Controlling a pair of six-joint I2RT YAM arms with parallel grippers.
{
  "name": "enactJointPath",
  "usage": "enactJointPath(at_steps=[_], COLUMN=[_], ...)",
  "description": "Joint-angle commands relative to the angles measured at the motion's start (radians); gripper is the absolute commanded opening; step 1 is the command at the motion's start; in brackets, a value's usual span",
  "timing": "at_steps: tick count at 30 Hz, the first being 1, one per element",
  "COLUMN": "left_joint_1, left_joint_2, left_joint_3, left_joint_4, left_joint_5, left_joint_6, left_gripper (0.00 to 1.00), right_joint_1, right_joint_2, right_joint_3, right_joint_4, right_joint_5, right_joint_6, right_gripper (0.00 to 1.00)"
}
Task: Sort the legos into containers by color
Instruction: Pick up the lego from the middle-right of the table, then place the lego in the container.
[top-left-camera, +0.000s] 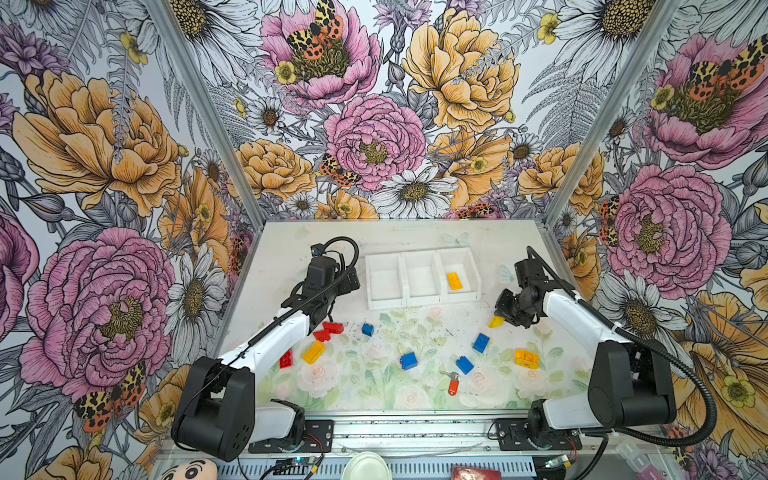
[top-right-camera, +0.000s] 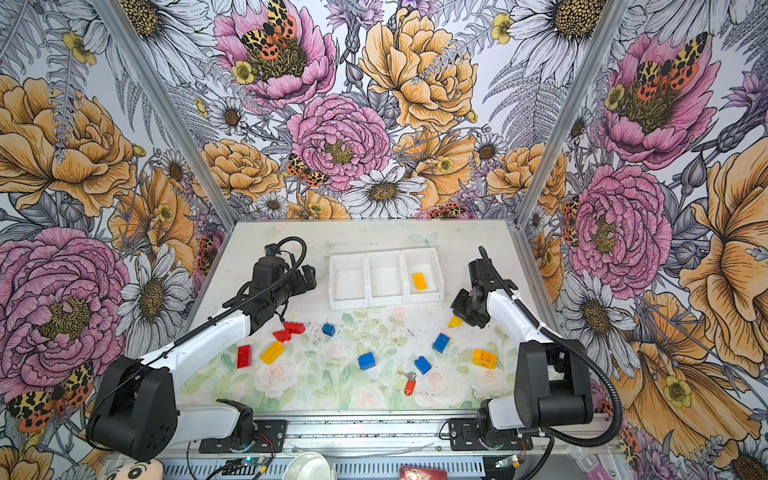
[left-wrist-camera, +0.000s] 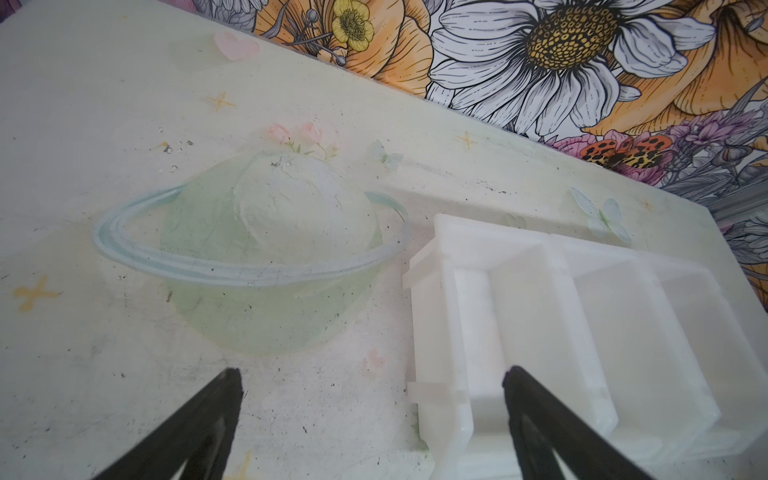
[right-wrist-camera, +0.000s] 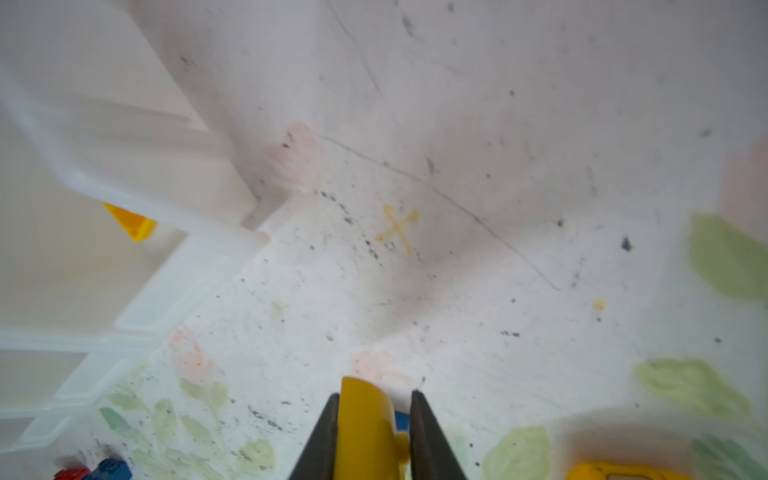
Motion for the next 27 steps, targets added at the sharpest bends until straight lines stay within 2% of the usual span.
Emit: enactJointPath(at_steps=[1,10,15,20,27], left_joint_1=[-0.001,0.004,0.006,0.013,0.015], left_joint_2=[-0.033,-0.066,-0.082,-0.094,-0.095], left_joint_3=[-0.02,-0.046,-0.051,-0.055,-0.059], left_joint_4=[-0.014,-0.025,-0.036,-0.047,-0.05], left_joint_5=[-0.002,-0.006,-0.008,-0.007,-0.006], left_joint_6=[-0.023,-0.039,-0.04,-0.039,-0.04], left_gripper=[0.99,0.99,0.99,0.99,0.99], right_joint_1=[0.035,0.153,0.2,0.223,0.233], right_joint_2=[0.064,0.375,0.53,0.617,0.665], right_joint_3=[0.149,0.587,0.761,0.841,0.847], right_joint_4=[-0.012,-0.062,-0.107,-0.144,-0.156], right_joint_5=[0.045,0.123,0.18,0.243,0.271], right_joint_6=[-0.052,-0.293,-0.418,-0.495,-0.518], right_gripper=[0.03,0.04,0.04,0.05,0.08])
